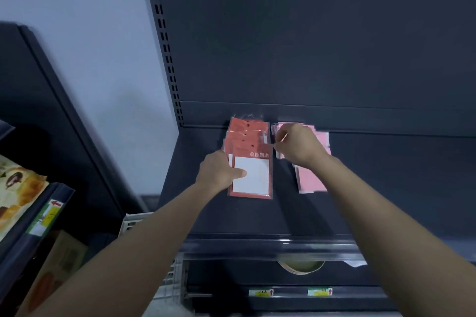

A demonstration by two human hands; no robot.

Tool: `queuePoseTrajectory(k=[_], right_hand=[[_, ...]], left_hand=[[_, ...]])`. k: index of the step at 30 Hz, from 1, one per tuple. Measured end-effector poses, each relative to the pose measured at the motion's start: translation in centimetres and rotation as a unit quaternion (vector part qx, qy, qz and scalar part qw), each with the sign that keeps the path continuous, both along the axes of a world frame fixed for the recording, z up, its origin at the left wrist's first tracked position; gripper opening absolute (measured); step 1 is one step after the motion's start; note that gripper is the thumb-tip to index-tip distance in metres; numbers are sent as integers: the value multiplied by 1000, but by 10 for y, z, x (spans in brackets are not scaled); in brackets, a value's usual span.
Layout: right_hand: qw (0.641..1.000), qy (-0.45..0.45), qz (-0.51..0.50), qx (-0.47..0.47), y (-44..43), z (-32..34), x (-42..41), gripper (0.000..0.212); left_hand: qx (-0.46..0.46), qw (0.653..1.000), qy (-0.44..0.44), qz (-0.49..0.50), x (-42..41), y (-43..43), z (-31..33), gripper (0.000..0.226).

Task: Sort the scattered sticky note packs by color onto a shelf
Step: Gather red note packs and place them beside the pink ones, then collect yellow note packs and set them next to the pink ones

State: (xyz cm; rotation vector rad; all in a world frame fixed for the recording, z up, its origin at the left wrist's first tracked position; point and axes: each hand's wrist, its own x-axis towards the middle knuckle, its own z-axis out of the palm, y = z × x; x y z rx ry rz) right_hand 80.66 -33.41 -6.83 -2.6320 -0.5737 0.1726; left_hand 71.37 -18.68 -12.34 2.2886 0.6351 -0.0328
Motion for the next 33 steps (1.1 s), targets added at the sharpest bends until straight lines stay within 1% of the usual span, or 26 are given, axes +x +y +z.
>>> queuePoseTrajectory(k=[2,5,6,10,12,14,16,19,22,26,29,33], right_hand=[[1000,-8,26,-5,0,11,2,15],[997,-31,71,-7,4,28,7,16],[996,-36,85,-8,6,34,8,16],[987,-62,143,-23,22,55,8,10],[978,-95,179,-40,36,67,3,12],[965,-139,216,-50,53,82,-7,17],[948,-180,259,-36,72,98,-22,19],[916,-231,327,-7,100,119,-51,20],[889,-249,384,13,126,133,-87,24],[857,-245,451,43,165,144,-141,26],[835,-248,486,68,197,145,-187,23],[810,-250,526,74,240,144,-255,22]], left_hand=[[19,1000,20,4,5,-4,1,33],[42,998,43,3,8,-5,2,53],[52,998,39,2,7,-4,3,53],[94,996,6,4,-3,3,31,38],[137,990,-23,6,-11,8,54,31],[196,979,-55,21,-24,17,79,25],[251,964,-77,49,-44,26,106,23],[333,934,-84,98,-84,40,137,24],[400,900,-84,150,-130,52,157,23],[417,879,-56,225,-195,66,169,22],[407,873,-58,263,-246,83,169,19],[404,861,-31,308,-316,112,167,16]])
